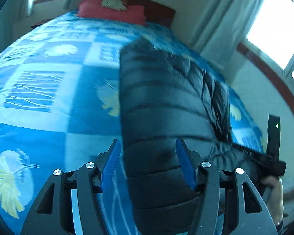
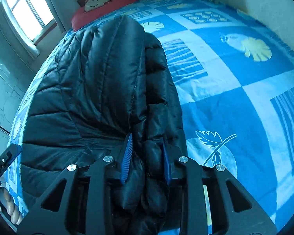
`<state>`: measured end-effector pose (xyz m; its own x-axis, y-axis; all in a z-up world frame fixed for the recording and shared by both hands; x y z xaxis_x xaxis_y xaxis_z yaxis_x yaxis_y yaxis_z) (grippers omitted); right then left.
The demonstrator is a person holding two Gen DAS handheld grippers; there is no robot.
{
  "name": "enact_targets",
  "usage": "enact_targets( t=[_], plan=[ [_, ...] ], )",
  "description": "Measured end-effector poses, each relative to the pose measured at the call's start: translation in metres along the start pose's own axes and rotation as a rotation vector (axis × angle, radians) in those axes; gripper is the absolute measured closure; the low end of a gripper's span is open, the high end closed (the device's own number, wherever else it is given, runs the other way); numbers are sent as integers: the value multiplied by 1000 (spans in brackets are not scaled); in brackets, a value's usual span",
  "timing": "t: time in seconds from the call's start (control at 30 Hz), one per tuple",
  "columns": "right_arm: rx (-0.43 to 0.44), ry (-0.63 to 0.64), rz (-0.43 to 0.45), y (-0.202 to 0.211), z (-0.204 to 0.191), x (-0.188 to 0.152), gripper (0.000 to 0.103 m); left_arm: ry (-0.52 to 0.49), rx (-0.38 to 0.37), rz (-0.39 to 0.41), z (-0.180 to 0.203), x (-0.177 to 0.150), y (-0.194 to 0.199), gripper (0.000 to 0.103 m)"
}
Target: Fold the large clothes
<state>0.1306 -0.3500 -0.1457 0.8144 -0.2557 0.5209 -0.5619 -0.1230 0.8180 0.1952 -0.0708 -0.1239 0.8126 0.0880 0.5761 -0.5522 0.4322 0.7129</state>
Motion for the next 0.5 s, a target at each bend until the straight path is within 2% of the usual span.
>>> enact_targets(
  t=[0.07,0.13,0.27,0.43,0.5],
  plan=[
    [3,11,0,-6,1,-2,77,-2,19,-33,3,-5,-19,43],
    [-9,27,1,-10,0,-3,76,-31,68,-25,5,-9,-34,41],
    [4,16,21,-18,3,-6,76,-62,101,-8,4,-17,-51,39],
    [7,-1,52,-3,-1,-6,74,-48,93,2,4,-15,-45,39],
    [-12,-5,60,14,-2,-4,65,-27,77,8,1,-13,-33,39]
  ],
)
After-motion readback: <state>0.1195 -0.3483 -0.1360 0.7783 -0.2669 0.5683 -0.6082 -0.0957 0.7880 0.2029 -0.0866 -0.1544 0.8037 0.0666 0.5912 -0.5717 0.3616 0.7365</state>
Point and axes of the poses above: each gripper's, at about its wrist camera, not at the fingertips, and y roughly against the way its jaws point, z to its right, x to its top, the point moved 4 cm from there along -y, roughly the way its jaws point, and after that the axes turned 5 degrees about y, right-handed, at the moved point
